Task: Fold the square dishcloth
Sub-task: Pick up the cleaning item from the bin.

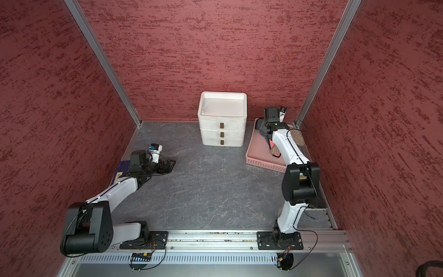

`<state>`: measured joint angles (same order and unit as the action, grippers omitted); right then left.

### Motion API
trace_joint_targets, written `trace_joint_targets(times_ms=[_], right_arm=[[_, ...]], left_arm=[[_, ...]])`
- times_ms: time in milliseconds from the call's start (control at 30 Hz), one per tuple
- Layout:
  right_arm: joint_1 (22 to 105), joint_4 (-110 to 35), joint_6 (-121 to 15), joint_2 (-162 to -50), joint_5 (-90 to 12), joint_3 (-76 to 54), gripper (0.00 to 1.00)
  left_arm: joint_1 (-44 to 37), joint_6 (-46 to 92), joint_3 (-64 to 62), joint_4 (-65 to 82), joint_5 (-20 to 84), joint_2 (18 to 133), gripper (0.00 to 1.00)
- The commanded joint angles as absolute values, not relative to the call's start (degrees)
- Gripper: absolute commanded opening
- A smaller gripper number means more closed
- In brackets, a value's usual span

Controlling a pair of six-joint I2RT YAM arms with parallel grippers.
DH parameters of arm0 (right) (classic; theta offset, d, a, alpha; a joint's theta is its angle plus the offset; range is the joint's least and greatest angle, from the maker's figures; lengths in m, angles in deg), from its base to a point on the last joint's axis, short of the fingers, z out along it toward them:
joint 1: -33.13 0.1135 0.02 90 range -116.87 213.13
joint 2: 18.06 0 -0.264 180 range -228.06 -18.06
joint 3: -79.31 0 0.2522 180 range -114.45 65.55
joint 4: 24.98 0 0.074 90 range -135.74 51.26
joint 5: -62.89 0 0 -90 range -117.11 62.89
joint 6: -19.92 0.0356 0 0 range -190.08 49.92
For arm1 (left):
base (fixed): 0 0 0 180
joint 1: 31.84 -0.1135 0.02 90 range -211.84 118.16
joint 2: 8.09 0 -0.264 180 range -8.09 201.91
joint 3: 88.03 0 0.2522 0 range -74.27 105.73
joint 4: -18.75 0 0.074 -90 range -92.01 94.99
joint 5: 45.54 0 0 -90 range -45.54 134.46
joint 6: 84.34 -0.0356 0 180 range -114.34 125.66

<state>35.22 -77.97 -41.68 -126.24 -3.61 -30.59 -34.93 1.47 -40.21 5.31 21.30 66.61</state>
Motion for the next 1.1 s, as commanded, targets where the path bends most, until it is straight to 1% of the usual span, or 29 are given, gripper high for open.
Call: trace_joint_targets(times_ms=[0,33,67,133,167,333,433,467,533,600,633,667,767,867,933,967,1067], right_arm=[[31.4,-90.3,-38.1,-128.9,-6.1,-34.8,0.84],[30.7,-91.0,-38.0,-130.2,-6.8,-36.1,0.82],[29.9,-91.9,-38.0,-132.1,-7.4,-37.4,0.76],[28.8,-93.6,-37.9,-134.8,-8.0,-40.6,0.6],[28.3,-94.2,-37.9,-135.8,-8.3,-41.5,0.57],[28.0,-96.8,-37.5,-138.8,-7.3,-45.3,0.6],[28.0,-102.7,-34.5,-142.1,-6.0,-50.1,0.49],[28.2,-103.8,-33.2,-142.2,-5.9,-50.3,0.49],[29.3,-103.0,-31.6,-140.2,-4.3,-47.6,0.55],[30.8,-100.2,-31.0,-136.8,-0.9,-44.6,0.58],[31.4,-99.5,-31.0,-135.6,0.2,-43.9,0.59],[31.9,-98.8,-31.5,-134.7,0.2,-43.7,0.57],[33.6,-97.2,-33.8,-134.5,-5.4,-44.2,0.54],[33.9,-97.5,-31.3,-137.4,-9.3,-44.7,0.54],[34.0,-95.3,-29.4,-138.5,-9.6,-42.7,0.48],[35.0,-93.9,-29.0,-138.2,-7.8,-42.0,0.48],[35.4,-92.7,-26.6,-138.0,-9.7,-41.7,0.49]], left_arm=[[-34.4,-0.2,-39.6,7.7,18.2,66.7,1.0],[-34.2,-0.6,-40.0,8.1,18.0,66.7,1.0],[-33.9,-1.0,-40.4,8.5,17.9,66.6,1.0],[-33.6,-1.5,-41.1,9.3,17.7,66.4,1.0],[-33.3,-1.5,-41.4,9.5,17.8,66.3,1.0],[-32.7,-2.4,-41.4,9.4,17.8,66.6,1.0],[-32.7,-2.7,-41.4,9.3,17.9,66.8,1.0],[-32.8,-2.8,-41.3,9.2,17.9,66.8,1.0],[-32.7,-3.0,-41.1,8.7,17.9,66.7,1.0],[-32.7,-3.0,-41.0,8.5,17.9,66.7,1.0],[-32.7,-3.2,-41.1,8.5,17.8,66.7,1.0],[-32.7,-3.3,-41.0,8.5,17.8,66.8,1.0],[-32.6,-3.4,-40.6,8.1,17.8,67.6,1.0],[-32.7,-3.4,-39.3,6.5,18.0,68.8,1.0],[-32.7,-3.4,-39.0,5.9,18.2,69.2,1.0],[-32.7,-3.4,-39.1,5.9,18.2,69.1,1.0],[-32.7,-3.6,-39.2,6.2,18.2,69.1,1.0]])
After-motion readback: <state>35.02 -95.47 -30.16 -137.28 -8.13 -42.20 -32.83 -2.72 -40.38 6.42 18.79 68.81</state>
